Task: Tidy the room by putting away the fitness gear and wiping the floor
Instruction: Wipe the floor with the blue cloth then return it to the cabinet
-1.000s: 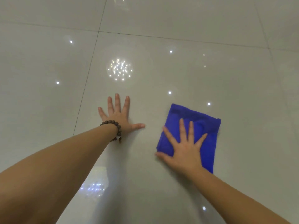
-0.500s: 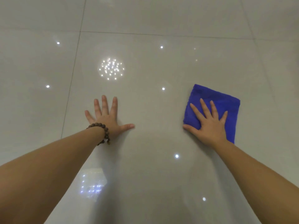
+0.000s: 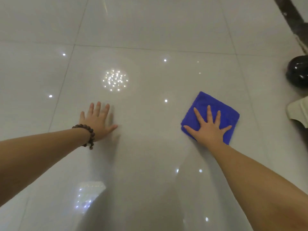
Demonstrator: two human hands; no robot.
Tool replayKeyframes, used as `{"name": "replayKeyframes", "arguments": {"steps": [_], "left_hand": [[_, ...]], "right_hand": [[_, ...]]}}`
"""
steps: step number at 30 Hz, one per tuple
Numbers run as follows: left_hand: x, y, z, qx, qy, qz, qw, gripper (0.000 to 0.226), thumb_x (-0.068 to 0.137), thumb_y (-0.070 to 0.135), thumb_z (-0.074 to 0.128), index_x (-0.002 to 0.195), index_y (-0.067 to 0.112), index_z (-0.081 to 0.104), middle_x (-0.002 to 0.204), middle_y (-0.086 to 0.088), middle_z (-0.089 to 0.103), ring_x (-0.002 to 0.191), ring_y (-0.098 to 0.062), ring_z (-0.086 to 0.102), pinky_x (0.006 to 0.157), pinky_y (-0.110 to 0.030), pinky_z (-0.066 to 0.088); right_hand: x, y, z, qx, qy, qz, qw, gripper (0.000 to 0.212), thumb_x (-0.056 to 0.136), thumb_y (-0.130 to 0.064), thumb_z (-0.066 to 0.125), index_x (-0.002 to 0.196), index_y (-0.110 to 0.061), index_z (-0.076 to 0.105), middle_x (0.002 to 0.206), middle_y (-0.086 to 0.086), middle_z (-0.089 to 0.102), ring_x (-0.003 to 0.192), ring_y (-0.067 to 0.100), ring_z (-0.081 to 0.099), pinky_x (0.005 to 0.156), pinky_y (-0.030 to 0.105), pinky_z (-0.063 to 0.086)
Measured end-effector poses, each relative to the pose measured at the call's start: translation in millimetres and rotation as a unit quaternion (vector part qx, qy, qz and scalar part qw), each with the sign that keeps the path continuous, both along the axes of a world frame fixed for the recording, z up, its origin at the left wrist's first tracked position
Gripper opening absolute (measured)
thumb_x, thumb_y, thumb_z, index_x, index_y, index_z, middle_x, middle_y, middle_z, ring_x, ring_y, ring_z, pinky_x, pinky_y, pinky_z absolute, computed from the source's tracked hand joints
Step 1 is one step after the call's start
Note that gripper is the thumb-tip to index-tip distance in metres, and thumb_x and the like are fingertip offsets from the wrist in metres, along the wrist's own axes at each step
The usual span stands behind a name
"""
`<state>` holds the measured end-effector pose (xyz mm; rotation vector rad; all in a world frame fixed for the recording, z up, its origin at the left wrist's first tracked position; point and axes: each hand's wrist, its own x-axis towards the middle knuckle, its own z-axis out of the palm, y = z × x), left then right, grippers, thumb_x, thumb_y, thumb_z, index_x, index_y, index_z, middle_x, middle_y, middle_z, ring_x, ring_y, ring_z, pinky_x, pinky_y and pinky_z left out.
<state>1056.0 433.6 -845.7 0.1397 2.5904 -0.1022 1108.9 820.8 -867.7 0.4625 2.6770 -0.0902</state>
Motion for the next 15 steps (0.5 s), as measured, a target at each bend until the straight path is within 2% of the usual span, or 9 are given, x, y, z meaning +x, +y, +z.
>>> {"name": "replayKeyframes", "arguments": {"steps": [3,9,15], "left_hand": [[4,31,30,0.01,0.016,-0.032,0.999,0.083,0.092,0.065,0.026,0.151,0.022,-0.015,0.161,-0.005,-0.013,0.148,-0.024,-0.01,0.119,-0.049,0.007],[49,95,71,0.066,0.024,0.091,0.993,0.079,0.096,0.058,0.029,0.152,0.021,-0.012,0.161,-0.004,-0.011,0.148,-0.024,-0.01,0.119,-0.047,0.006],[52,117,53,0.034,0.008,0.087,0.996,0.078,0.096,0.06,0.023,0.15,0.023,-0.017,0.16,-0.004,-0.017,0.147,-0.025,-0.015,0.119,-0.048,0.004]], "right_hand": [[6,25,6,-0.043,-0.006,-0.102,0.994,0.095,0.065,-0.093,0.03,0.142,-0.056,-0.011,0.156,-0.009,-0.025,0.143,0.029,-0.023,0.099,0.08,0.003],[11,39,27,-0.078,-0.053,-0.062,0.994,0.095,0.071,-0.089,0.029,0.142,-0.05,-0.02,0.156,-0.009,-0.025,0.144,0.028,-0.021,0.099,0.079,0.005],[5,81,17,-0.052,-0.041,-0.101,0.993,0.096,0.065,-0.093,0.022,0.142,-0.052,-0.019,0.154,-0.011,-0.029,0.142,0.028,-0.023,0.097,0.08,0.012]]}}
